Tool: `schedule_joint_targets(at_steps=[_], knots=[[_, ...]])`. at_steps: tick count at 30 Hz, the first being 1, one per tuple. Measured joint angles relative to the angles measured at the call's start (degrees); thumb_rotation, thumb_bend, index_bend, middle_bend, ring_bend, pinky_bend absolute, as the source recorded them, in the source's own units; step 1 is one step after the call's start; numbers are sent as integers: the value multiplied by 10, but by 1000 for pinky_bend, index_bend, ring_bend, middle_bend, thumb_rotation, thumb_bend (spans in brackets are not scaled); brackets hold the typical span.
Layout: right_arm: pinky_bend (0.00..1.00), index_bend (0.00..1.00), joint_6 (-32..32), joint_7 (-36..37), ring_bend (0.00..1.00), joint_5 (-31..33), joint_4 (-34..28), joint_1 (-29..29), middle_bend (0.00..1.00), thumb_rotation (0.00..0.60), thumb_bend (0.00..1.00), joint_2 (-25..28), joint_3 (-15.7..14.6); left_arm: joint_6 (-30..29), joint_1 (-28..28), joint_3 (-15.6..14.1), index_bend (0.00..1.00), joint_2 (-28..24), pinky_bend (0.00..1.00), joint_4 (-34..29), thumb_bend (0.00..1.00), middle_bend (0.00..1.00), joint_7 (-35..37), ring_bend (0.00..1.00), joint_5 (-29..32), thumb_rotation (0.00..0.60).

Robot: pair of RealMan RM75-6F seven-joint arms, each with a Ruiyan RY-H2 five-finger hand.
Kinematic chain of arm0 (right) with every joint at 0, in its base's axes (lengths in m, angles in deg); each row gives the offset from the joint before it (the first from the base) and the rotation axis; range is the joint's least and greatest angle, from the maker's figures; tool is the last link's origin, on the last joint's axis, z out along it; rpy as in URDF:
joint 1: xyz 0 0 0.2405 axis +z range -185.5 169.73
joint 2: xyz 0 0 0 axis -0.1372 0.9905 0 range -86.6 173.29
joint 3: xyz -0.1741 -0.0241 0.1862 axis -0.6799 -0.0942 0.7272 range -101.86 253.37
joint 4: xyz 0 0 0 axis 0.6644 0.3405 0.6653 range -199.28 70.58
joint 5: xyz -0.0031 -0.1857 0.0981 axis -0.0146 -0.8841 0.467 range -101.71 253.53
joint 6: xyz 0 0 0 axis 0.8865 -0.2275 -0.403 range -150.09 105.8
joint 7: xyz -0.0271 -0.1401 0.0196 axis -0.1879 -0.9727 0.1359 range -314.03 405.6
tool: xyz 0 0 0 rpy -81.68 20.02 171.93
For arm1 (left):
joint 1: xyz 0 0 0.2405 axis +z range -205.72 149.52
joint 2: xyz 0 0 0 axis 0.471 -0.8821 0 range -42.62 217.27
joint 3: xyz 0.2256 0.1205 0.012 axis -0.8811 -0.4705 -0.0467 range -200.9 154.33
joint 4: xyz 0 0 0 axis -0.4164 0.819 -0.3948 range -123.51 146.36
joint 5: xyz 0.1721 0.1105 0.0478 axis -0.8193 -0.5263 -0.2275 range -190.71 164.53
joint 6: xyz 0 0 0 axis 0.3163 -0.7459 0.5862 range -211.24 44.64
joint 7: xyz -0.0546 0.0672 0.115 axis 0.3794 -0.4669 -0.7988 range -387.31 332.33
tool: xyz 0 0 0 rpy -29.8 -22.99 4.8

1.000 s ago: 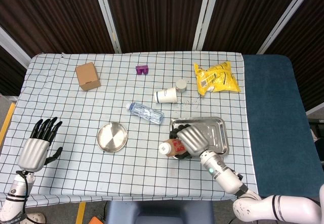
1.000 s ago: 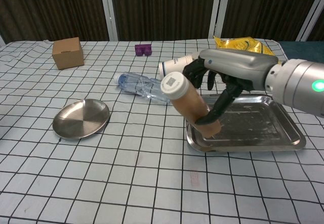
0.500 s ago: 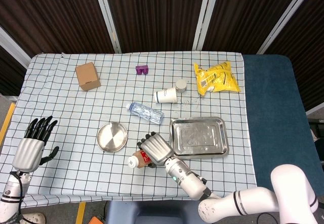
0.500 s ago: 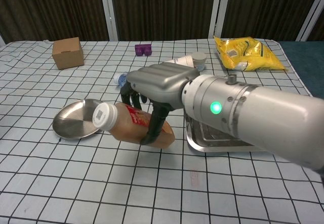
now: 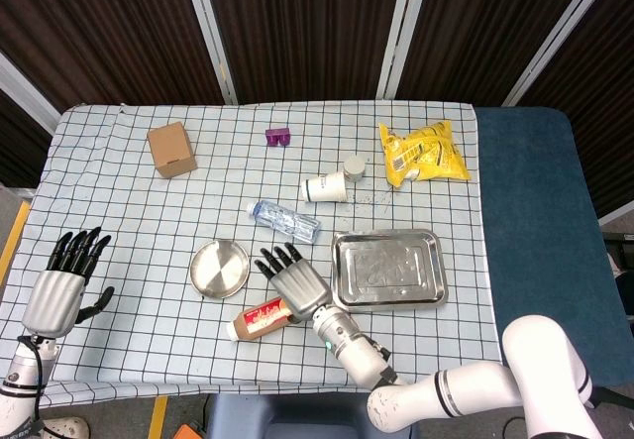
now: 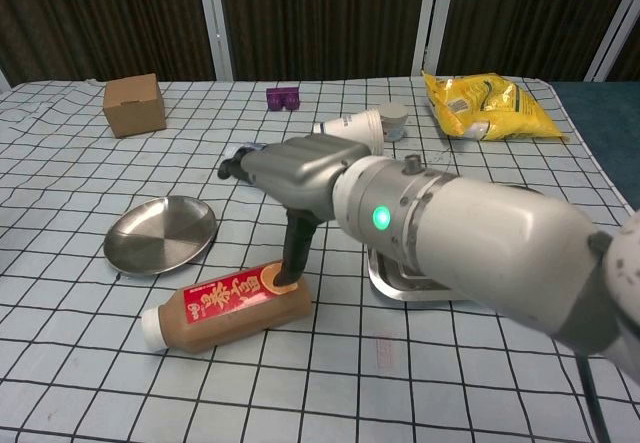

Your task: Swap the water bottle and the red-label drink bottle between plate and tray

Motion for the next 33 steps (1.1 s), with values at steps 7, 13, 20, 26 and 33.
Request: schedule_joint_targets(at_steps=[7, 13, 20, 26, 33], knots=[[25, 0, 9, 38, 0, 44, 75, 10, 0, 600, 73, -4, 58, 5, 0, 1, 0, 2, 2, 1, 339, 0, -12, 0, 1, 600], [25, 0, -19, 58, 0, 90, 206, 48, 0, 600, 73, -38, 100, 15, -2, 1, 0, 8, 3, 6, 339, 0, -22, 0, 0, 600], [25, 0, -104, 71, 0, 153, 387, 109, 0, 600, 73, -99, 134, 39, -8, 1, 0, 16, 2, 15, 344, 0, -34, 0, 9, 600], [51, 0, -184, 91, 0, 181, 497, 157, 7, 600, 73, -153, 147, 46, -10, 7, 0, 18, 2, 23, 350, 0, -29, 0, 18, 600], [189, 80, -211, 103, 3, 192, 573, 183, 102, 600, 74, -194, 152, 46, -9, 10, 0, 14, 2, 25, 350, 0, -21, 0, 20, 600]])
